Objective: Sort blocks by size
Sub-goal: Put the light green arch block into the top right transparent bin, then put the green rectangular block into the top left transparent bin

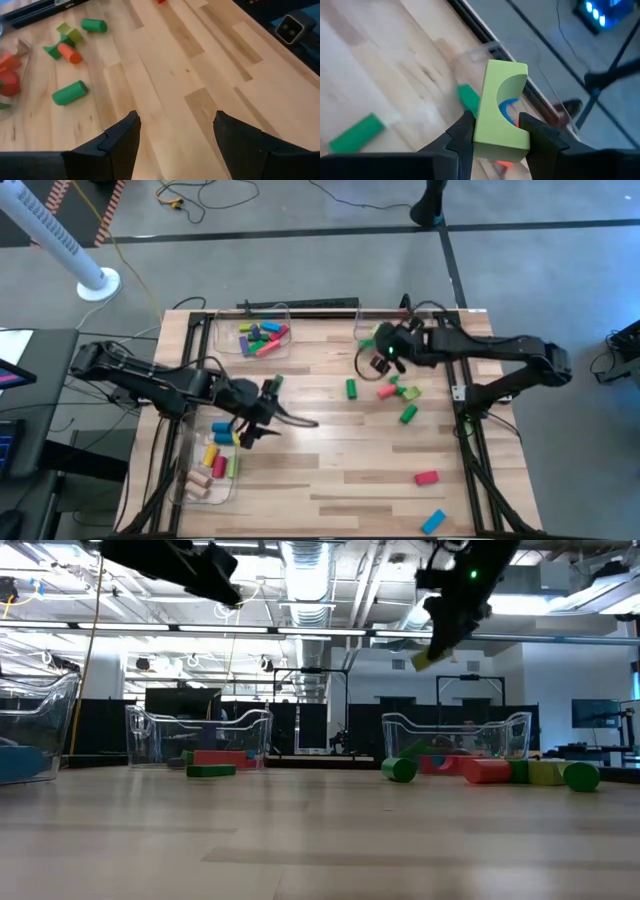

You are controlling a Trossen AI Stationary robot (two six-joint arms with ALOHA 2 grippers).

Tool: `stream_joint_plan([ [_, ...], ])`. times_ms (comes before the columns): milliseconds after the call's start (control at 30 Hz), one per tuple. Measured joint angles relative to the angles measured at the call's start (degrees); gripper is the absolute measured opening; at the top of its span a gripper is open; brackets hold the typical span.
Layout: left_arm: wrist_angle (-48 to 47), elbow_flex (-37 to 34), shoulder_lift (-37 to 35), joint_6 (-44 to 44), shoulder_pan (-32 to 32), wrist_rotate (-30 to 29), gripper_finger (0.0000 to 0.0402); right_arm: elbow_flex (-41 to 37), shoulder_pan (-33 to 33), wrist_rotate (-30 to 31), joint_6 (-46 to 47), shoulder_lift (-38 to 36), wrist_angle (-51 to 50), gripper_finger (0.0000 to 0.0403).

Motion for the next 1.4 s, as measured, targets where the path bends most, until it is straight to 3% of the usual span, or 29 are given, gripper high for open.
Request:
stream_joint_plan([
  [200,-0.1,0.0,0.0,-1.5,-4.0,-4.3,0.0239,0.0,-10.2,-6.8,-2.0,0.0,-0.5,0.0163],
  [433,-1.0,-0.1,0.4,-3.2,-5.5,-4.7,0.0239,-2.2,-20.4,-13.1,-2.1,0.0,0.0,0.0163],
  [567,-1.3,-0.1,0.4,-3.7,-5.8,-4.7,0.0239,-6.2,-24.7,-20.4,-1.7,0.1,3.0,0.0164],
  [1000,-1.2,-0.1,0.4,-4.1,-6.0,-5.1,0.0239,-15.4,-29.1,-24.6,-0.6,0.1,10.3,0.0175],
  [1400,-1.2,-0.1,0.4,-4.5,-6.0,-6.2,0.0239,-16.0,-28.9,-24.7,-0.6,0.1,12.7,0.0225],
])
